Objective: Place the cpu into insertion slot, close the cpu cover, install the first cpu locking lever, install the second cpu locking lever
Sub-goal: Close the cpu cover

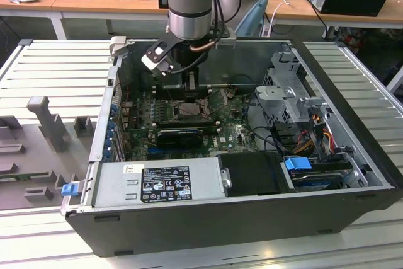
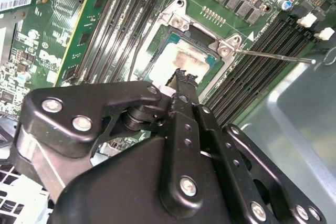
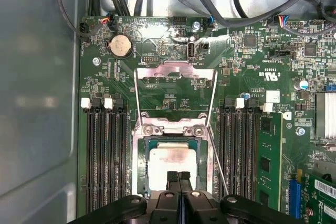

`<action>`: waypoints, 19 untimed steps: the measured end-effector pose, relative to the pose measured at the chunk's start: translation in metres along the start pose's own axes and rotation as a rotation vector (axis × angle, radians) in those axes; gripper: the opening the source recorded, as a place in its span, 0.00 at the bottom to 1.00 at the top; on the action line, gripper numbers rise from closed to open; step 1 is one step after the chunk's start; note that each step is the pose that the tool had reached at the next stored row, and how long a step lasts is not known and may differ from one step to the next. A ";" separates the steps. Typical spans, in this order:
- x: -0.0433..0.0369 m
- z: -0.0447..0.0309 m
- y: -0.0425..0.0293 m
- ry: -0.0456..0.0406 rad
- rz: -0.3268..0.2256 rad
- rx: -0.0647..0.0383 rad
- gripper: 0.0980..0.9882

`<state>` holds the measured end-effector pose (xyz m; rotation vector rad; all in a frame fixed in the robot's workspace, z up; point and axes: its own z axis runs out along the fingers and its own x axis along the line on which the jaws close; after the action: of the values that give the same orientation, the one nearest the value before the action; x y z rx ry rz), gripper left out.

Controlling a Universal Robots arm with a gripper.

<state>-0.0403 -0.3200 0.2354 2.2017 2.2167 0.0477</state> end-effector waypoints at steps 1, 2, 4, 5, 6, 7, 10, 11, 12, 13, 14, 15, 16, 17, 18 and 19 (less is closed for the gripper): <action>-0.0004 0.0001 0.0019 0.0001 0.000 0.000 0.01; -0.0005 0.0001 0.0029 0.0001 0.000 0.000 0.01; -0.0007 0.0002 0.0059 -0.0001 0.000 0.000 0.01; -0.0007 0.0005 0.0098 0.0000 0.000 0.002 0.01; -0.0007 0.0006 0.0119 0.0001 0.000 0.003 0.01; -0.0007 0.0007 0.0137 0.0000 0.000 0.003 0.01; -0.0007 0.0006 0.0184 0.0000 0.000 0.006 0.01; -0.0007 -0.0002 0.0185 0.0000 0.000 0.006 0.01; -0.0007 -0.0001 0.0186 0.0003 0.000 0.006 0.01; -0.0007 -0.0002 0.0194 0.0001 0.000 0.006 0.01; -0.0008 -0.0002 0.0209 -0.0002 0.000 0.007 0.01; -0.0008 -0.0002 0.0230 -0.0004 0.000 0.007 0.01; -0.0008 -0.0001 0.0250 -0.0003 0.000 0.007 0.01; -0.0008 0.0000 0.0261 -0.0003 0.000 0.007 0.01; -0.0008 0.0000 0.0265 -0.0003 0.000 0.006 0.01; -0.0008 -0.0005 0.0265 -0.0005 0.000 0.007 0.01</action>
<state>-0.0138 -0.3206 0.2368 2.2049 2.2196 0.0399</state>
